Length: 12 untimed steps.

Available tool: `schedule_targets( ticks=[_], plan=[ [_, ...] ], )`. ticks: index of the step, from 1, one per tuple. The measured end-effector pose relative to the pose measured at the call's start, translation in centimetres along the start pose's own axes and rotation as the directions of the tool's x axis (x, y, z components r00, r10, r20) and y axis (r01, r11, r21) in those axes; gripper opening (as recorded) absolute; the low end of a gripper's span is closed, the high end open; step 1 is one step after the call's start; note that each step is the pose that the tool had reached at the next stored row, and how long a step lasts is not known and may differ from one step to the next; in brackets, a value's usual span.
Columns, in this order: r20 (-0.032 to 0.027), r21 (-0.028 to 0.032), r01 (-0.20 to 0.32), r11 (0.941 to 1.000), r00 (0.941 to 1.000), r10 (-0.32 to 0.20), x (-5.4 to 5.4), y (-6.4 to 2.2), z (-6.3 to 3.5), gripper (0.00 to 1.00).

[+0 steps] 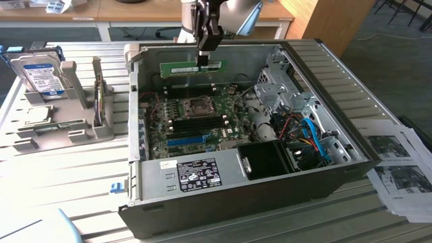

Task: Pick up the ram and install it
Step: 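Pick up the ram and move it above insertion slot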

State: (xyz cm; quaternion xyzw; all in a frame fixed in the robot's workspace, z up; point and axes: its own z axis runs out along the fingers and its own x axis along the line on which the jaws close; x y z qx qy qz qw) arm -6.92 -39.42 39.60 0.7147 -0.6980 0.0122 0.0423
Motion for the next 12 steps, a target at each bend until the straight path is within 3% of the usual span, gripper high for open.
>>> schedule_targets(
  ticks=[12],
  plan=[
    [0.0012,0.0001,0.0,1.0,1.0,0.0,-0.02,-0.01,0.28,0.11]
  ],
)
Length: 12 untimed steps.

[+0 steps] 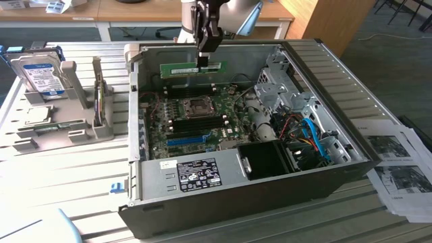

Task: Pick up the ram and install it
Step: 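Pick up the ram and move it above insertion slot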

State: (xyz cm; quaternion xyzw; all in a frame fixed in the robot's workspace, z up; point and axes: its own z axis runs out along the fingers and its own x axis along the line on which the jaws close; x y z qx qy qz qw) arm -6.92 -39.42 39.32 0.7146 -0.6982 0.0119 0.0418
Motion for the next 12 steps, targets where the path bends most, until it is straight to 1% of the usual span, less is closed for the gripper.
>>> schedule_targets(
  ticks=[7,12],
  plan=[
    [0.0,-0.0001,0.0,1.0,1.0,0.0,-0.02,-0.01,0.33,0.11],
    [0.0001,-0.0001,-0.001,1.0,1.0,0.001,-0.07,-0.04,0.94,0.11]
  ],
)
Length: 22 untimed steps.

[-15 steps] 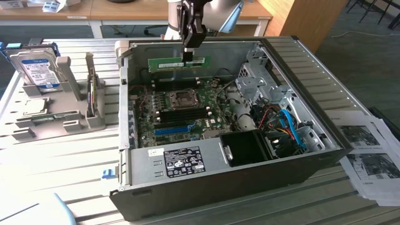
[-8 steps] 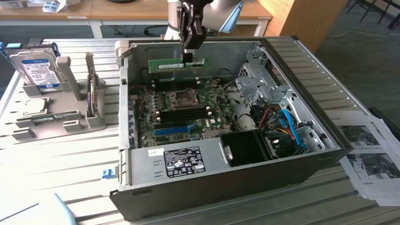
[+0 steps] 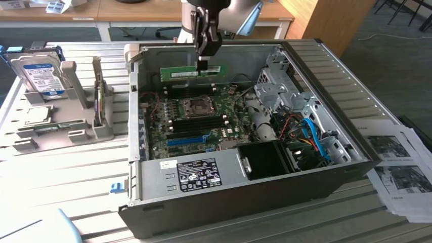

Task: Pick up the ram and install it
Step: 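Pick up the ram and move it above insertion slot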

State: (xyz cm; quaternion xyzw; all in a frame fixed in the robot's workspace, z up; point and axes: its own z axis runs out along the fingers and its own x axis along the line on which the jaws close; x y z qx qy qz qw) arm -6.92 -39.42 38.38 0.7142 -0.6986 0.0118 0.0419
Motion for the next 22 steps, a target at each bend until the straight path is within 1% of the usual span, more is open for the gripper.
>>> schedule_targets(
  ticks=[5,22],
  plan=[
    [0.0,-0.0002,-0.002,1.0,1.0,0.002,0.0,-0.03,0.62,0.11],
    [0.0003,-0.0007,-0.009,1.0,1.0,0.009,-0.2,-0.1,2.29,0.11]
  ],
)
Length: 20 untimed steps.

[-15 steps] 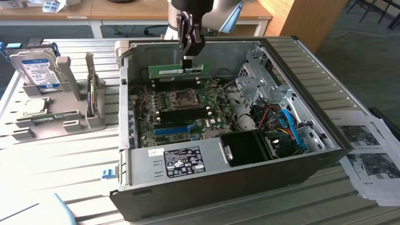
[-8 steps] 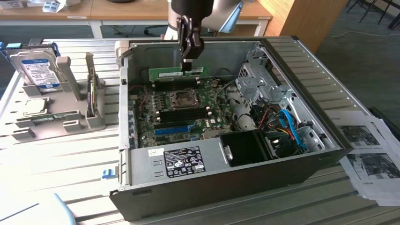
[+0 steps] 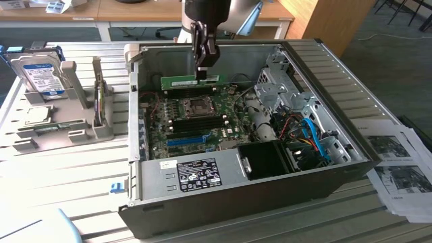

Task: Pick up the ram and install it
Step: 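Pick up the ram and move it above insertion slot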

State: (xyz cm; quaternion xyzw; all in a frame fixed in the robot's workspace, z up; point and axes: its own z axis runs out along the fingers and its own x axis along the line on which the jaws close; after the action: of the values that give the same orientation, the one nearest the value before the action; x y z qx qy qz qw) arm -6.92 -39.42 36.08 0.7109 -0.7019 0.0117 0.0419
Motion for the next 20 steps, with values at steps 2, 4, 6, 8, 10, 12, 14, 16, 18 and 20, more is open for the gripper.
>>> schedule_targets(
  ticks=[2,4,6,8,10,12,14,16,18,20],
  plan=[
    [0.0,-0.0001,-0.001,1.0,1.0,0.001,0.0,-0.01,0.19,0.11],
    [0.0,-0.0002,-0.002,1.0,1.0,0.002,0.0,-0.01,0.36,0.11],
    [0.0001,-0.0002,-0.003,1.0,1.0,0.003,0.0,-0.02,0.53,0.11],
    [0.0002,-0.0003,-0.004,1.0,1.0,0.004,-0.1,-0.03,0.69,0.11],
    [0.0002,-0.0004,-0.005,1.0,1.0,0.005,-0.1,-0.04,0.85,0.11],
    [0.0002,-0.0005,-0.006,1.0,1.0,0.006,-0.1,-0.04,1.0,0.11],
    [0.0003,-0.0006,-0.007,1.0,1.0,0.007,-0.1,-0.05,1.15,0.11],
    [0.0003,-0.0006,-0.008,1.0,1.0,0.008,-0.1,-0.06,1.3,0.11],
    [0.0003,-0.0007,-0.009,1.0,1.0,0.009,-0.1,-0.06,1.44,0.11],
    [0.0004,-0.0008,-0.01,0.9999,0.9999,0.01,-0.1,-0.07,1.59,0.11]
  ],
)
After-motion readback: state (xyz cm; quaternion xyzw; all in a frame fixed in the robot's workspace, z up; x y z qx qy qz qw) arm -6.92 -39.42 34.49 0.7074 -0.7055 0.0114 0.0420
